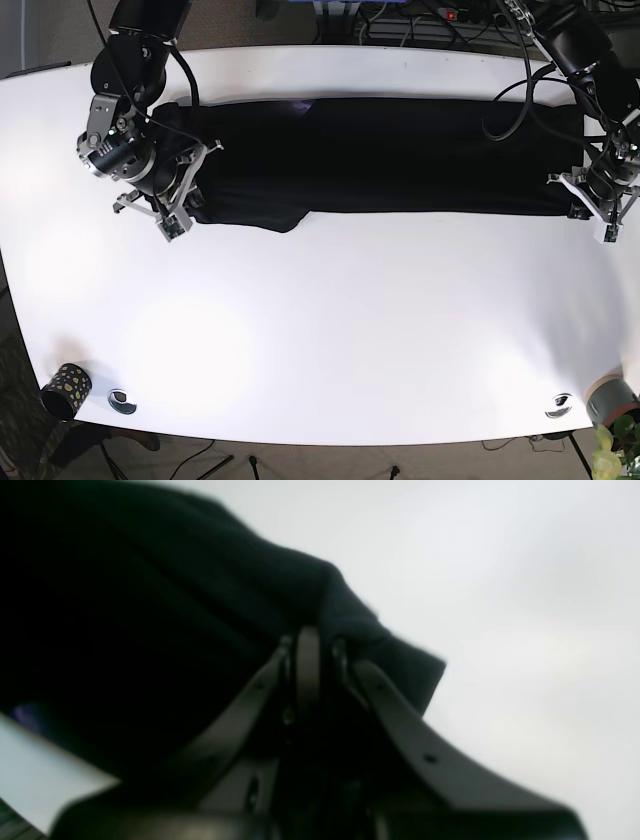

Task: Fold the T-shirt properly
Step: 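Grasp the hem with both grippers and fold it over toward the collar, then release the folded hem and regrasp the folded strip's edge with both grippers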

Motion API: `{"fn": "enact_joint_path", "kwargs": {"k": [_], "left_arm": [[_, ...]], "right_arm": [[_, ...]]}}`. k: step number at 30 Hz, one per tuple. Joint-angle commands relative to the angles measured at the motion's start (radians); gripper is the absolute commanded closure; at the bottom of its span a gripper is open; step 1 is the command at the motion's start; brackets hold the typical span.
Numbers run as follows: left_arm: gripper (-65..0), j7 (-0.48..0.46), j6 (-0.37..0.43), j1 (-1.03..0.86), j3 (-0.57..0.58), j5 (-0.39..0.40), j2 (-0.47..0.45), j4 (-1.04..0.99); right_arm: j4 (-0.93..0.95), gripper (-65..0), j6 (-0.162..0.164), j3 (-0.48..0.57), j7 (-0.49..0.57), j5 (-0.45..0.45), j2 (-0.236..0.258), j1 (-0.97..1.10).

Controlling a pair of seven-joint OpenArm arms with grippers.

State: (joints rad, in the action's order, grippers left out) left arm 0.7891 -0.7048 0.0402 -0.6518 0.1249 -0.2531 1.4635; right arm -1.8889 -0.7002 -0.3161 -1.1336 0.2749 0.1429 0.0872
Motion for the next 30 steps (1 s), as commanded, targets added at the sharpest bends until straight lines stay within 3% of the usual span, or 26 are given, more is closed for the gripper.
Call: {"fn": "enact_joint_path", "kwargs": {"k": [1,3,7,11,18,24,30], "left_arm": [[-19.7,-0.020,0.007,-0.006,-0.003,0.003,-0.022,0.024],[-26.4,-0.020,0.007,-0.023,-0.003,0.003,-0.047,0.024],[-37.5,-0.020,0.007,-0.035,-0.003,0.003,-0.059,0.024],[-37.8,-0.020,0.007,-0.033,-0.003,0.005,-0.061,0.033],[-37.8,-0.015,0.007,-0.030,0.014,0.017,-0.044,0.234],[-37.8,0.088,0.007,-0.015,0.129,0.066,-0.018,0.273],[-37.8,0.091,0.007,-0.010,0.238,0.063,-0.002,0.202]], "right_arm": [[-0.021,0.0,0.002,-0.005,0.008,-0.004,0.011,0.024],[-0.019,-1.6,0.002,-0.005,0.008,-0.004,0.011,0.044],[-0.016,-25.0,0.002,-0.033,0.010,-0.004,0.011,0.075],[-0.053,-40.7,0.002,-0.097,0.007,-0.004,-0.029,0.084],[-0.079,-42.6,0.002,-0.127,-0.053,-0.004,-0.032,0.013],[-0.027,-42.6,0.002,-0.120,-0.061,-0.004,-0.038,-0.093],[0.220,-42.6,0.002,-0.125,-0.061,-0.004,-0.038,-0.218]]}}
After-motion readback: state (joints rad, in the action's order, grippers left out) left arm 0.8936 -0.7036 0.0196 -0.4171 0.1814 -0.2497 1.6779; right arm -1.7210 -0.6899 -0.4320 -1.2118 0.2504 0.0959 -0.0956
